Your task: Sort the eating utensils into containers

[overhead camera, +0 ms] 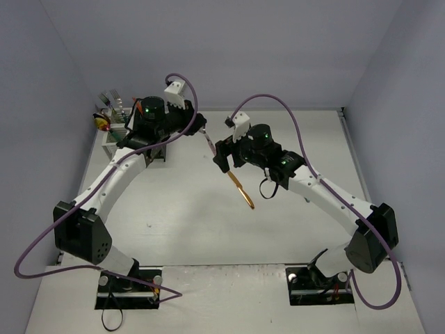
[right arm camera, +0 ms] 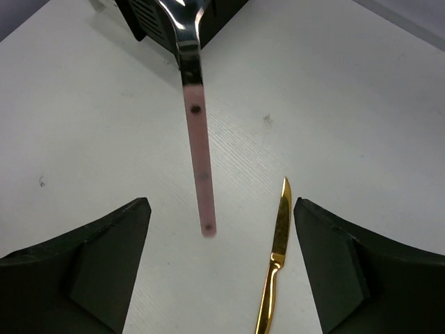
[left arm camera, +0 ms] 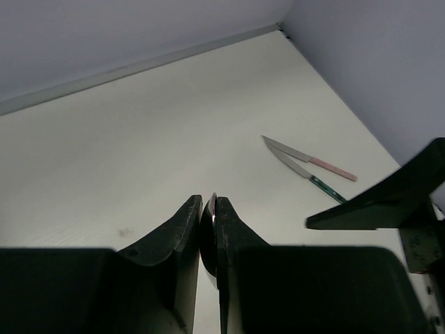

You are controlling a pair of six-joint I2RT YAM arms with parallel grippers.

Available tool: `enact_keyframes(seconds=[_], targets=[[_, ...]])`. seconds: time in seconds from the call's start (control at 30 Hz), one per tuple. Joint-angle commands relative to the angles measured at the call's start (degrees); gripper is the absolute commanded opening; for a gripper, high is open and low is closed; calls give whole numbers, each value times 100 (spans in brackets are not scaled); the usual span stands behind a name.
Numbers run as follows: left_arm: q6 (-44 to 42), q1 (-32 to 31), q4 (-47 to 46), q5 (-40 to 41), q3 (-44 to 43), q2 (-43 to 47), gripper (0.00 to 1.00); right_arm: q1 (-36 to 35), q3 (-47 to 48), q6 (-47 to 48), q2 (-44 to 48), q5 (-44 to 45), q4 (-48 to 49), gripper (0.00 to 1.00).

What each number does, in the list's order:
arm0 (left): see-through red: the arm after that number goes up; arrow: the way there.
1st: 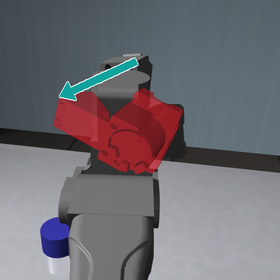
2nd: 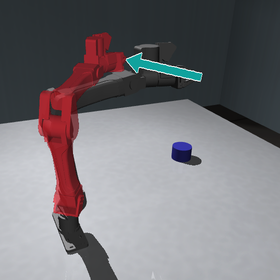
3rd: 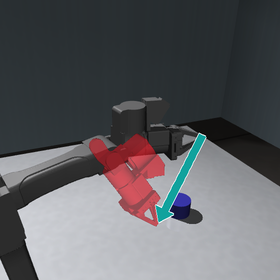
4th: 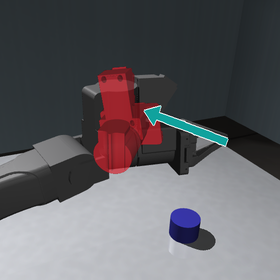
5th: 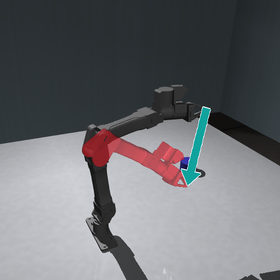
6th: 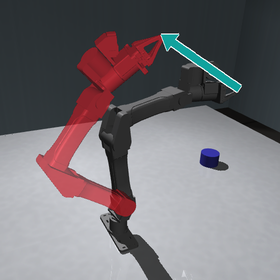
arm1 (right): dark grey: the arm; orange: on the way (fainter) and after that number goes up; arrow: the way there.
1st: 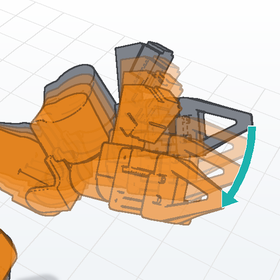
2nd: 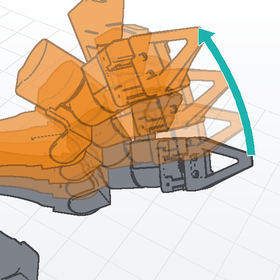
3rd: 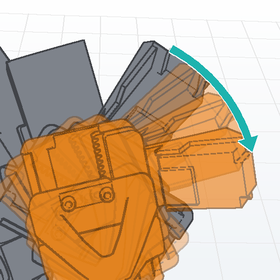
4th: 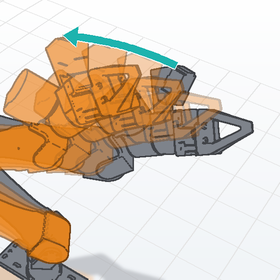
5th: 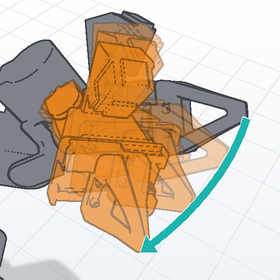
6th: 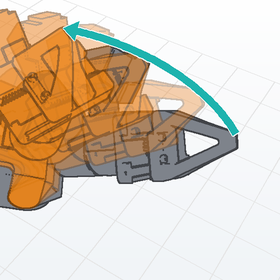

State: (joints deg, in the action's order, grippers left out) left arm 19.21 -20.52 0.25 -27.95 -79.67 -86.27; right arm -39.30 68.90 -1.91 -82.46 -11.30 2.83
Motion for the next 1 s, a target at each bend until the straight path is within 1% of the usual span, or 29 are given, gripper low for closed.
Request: enact_keyframes(seconds=[0.0, 0.07, 0.1, 0.2, 0.33, 0.4, 0.53, 0.63, 0.73, 0.97], targets=[[-652, 711, -134, 175, -295, 521, 0, 126, 36, 6, 302, 184, 403, 89], [-914, 1131, 9, 291, -453, 571, 0, 218, -77, 5, 392, 226, 393, 92], [-1064, 1316, 239, 369, -522, 587, 0, 261, -125, -4, 458, 234, 385, 93], [-1728, 1877, 717, 835, -814, 571, 0, 449, -288, -47, 570, 211, 358, 94], [-2407, 2577, 810, 1531, -1080, 445, 0, 673, -456, -95, 635, 32, 320, 95], [-2662, 2838, 782, 1708, -1264, 322, 0, 751, -504, -118, 633, -50, 287, 95], [-2958, 3136, 538, 1885, -1530, -6, 0, 841, -553, -120, 596, -119, 250, 95], [-2993, 3301, 231, 1887, -1622, -278, 0, 899, -536, -117, 564, -207, 200, 95], [-2985, 3385, -194, 1812, -1655, -520, 0, 932, -545, -109, 539, -265, 167, 95], [-3036, 3406, -700, 1683, -1688, -1104, 0, 986, -532, -112, 374, -320, 95, 95]])
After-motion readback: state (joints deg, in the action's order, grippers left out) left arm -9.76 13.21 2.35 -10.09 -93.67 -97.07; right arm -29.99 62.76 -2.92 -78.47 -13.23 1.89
